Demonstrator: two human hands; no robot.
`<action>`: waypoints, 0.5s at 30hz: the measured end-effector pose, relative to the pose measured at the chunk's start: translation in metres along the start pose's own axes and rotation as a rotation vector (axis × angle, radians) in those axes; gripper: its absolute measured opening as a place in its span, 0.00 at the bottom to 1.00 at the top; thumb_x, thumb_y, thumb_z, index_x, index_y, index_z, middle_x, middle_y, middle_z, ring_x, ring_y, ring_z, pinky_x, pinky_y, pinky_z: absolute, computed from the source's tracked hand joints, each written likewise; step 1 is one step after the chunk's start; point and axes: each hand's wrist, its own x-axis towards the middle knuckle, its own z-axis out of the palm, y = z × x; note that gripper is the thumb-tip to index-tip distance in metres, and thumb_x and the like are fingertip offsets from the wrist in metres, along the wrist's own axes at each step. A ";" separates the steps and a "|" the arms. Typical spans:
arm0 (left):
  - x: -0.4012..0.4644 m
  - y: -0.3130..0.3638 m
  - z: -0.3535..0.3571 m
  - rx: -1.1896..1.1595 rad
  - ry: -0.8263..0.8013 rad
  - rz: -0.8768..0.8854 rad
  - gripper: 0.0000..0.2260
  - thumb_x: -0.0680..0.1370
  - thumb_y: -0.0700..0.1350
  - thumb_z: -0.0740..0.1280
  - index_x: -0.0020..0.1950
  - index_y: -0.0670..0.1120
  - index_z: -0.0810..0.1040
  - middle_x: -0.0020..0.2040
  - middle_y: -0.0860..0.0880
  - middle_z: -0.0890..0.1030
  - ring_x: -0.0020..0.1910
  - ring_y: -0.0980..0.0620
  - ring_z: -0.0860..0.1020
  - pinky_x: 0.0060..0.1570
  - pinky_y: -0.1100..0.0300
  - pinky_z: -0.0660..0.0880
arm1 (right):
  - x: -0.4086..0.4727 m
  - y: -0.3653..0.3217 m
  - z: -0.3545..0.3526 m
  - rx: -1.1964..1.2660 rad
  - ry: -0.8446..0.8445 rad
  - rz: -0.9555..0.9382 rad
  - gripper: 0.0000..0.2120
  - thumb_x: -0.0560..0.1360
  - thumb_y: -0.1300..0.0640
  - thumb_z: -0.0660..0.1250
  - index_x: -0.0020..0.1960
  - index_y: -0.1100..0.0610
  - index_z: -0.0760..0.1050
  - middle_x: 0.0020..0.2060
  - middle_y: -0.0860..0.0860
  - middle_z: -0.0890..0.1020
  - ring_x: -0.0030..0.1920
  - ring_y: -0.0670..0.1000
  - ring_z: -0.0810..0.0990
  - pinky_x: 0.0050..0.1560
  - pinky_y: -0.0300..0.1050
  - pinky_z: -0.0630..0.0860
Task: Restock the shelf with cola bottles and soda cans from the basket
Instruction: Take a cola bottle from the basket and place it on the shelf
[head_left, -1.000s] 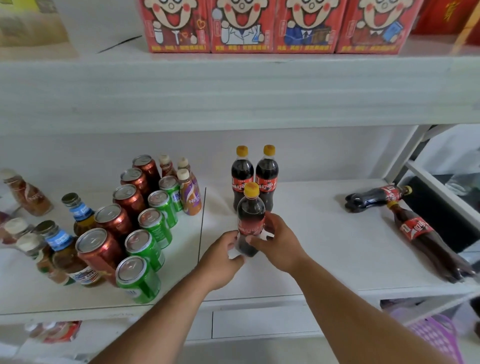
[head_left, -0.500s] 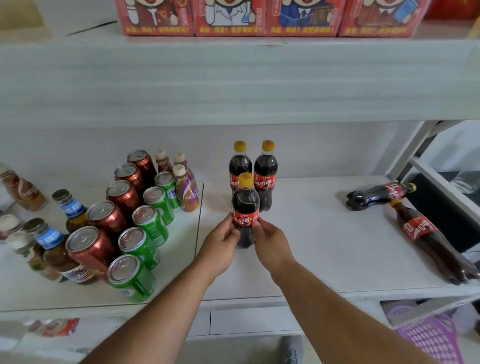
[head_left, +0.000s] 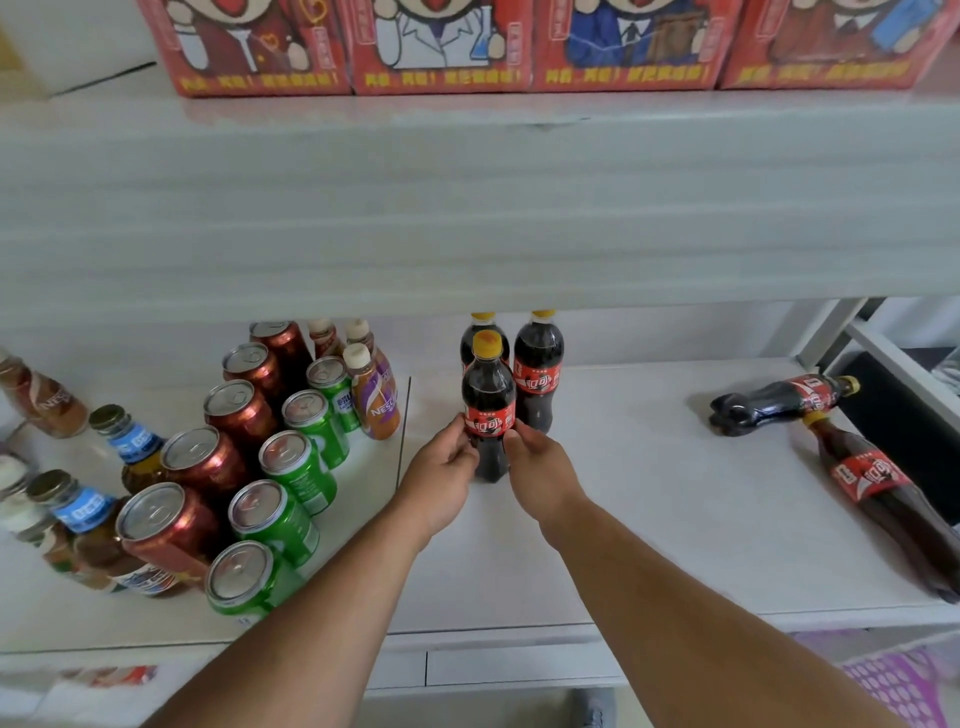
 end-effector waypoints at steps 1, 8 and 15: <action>0.001 0.000 -0.001 0.004 0.005 -0.005 0.26 0.85 0.40 0.60 0.67 0.74 0.75 0.67 0.64 0.81 0.71 0.59 0.76 0.77 0.44 0.69 | 0.001 -0.001 0.000 -0.001 -0.005 0.001 0.19 0.87 0.53 0.54 0.74 0.47 0.76 0.61 0.50 0.83 0.55 0.47 0.80 0.46 0.36 0.72; 0.006 -0.005 -0.002 0.001 -0.019 0.016 0.25 0.85 0.39 0.59 0.76 0.66 0.73 0.70 0.62 0.80 0.73 0.59 0.75 0.78 0.44 0.67 | 0.002 -0.003 -0.001 0.008 -0.018 -0.004 0.19 0.87 0.53 0.55 0.75 0.46 0.74 0.61 0.48 0.81 0.55 0.44 0.79 0.47 0.33 0.71; 0.002 -0.002 -0.001 0.024 -0.010 -0.017 0.26 0.84 0.39 0.62 0.79 0.60 0.70 0.75 0.55 0.76 0.75 0.57 0.72 0.78 0.45 0.66 | -0.004 -0.005 -0.004 -0.053 -0.021 -0.003 0.17 0.88 0.55 0.54 0.71 0.49 0.76 0.58 0.50 0.82 0.49 0.41 0.78 0.46 0.36 0.72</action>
